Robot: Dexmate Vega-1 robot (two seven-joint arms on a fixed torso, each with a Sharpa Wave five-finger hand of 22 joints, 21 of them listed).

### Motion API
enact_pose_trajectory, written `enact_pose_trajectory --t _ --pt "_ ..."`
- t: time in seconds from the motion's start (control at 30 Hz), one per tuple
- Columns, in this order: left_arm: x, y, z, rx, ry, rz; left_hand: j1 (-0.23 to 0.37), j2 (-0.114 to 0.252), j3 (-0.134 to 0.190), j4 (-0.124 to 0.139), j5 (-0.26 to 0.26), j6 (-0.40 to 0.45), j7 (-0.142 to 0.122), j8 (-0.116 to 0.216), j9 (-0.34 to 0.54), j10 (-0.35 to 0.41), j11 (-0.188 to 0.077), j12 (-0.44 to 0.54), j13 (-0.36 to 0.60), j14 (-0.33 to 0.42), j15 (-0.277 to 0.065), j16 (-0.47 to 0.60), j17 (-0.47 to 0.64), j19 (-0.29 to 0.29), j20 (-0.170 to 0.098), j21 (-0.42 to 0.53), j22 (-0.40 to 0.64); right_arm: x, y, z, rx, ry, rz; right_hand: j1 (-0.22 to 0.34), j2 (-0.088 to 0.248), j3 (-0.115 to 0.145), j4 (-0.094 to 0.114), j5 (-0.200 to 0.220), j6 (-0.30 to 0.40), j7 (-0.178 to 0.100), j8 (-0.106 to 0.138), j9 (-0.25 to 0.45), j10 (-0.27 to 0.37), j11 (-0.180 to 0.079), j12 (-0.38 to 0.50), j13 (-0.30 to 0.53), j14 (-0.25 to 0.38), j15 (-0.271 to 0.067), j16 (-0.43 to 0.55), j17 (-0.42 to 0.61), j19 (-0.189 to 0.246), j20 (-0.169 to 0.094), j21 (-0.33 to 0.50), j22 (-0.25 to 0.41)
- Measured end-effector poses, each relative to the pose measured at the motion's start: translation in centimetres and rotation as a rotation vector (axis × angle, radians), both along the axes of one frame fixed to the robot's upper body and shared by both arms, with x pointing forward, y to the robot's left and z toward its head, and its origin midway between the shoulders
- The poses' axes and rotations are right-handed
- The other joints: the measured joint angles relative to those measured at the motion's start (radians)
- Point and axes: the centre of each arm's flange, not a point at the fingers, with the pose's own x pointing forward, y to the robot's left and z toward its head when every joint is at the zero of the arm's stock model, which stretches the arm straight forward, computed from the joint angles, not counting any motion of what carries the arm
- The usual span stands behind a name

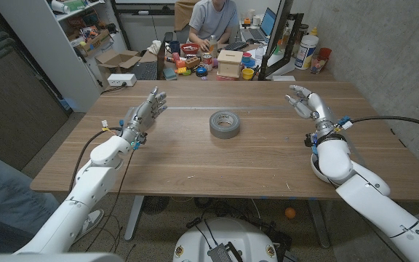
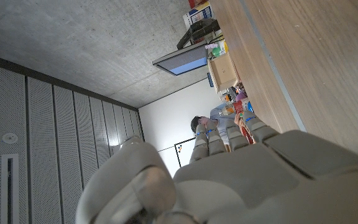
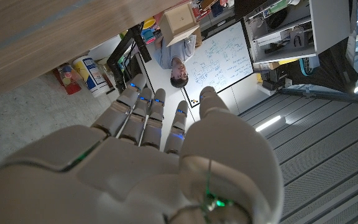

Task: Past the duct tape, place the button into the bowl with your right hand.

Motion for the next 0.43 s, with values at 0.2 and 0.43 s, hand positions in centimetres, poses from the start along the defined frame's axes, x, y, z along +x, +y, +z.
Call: enact_pose_trajectory --t 0.2,0.43 --pt "-0.2 0.3 0.3 0.009 -0.009 -0.007 0.0 0.0 -0.002 -0.002 0.0 0.0 0.0 0.0 0.0 0.0 0.0 0.0 0.0 0.0 0.0 0.0 0.0 0.0 0.0 0.0 0.0 0.1 0.5 0.0 0.004 -0.002 0.008 0.0 0.0 0.0 0.0 0.0 0.0 0.0 0.0 0.0 0.003 0.003 0.0 0.0 0.003 -0.003 0.0 0.0 0.0 0.0 0.0 0.0" --pt "-0.5 0.6 0.8 0.021 -0.026 -0.016 0.0 0.0 -0.003 -0.003 0.0 0.0 0.0 0.0 0.0 0.0 0.0 0.0 0.0 0.0 0.0 0.0 0.0 0.0 0.0 0.0 0.0 -0.2 1.3 -0.2 0.011 0.002 0.02 0.0 0.0 0.0 0.0 0.0 0.0 0.0 0.0 0.0 0.007 -0.001 0.0 0.0 0.003 -0.003 0.0 0.0 0.0 0.0 0.0 0.0"
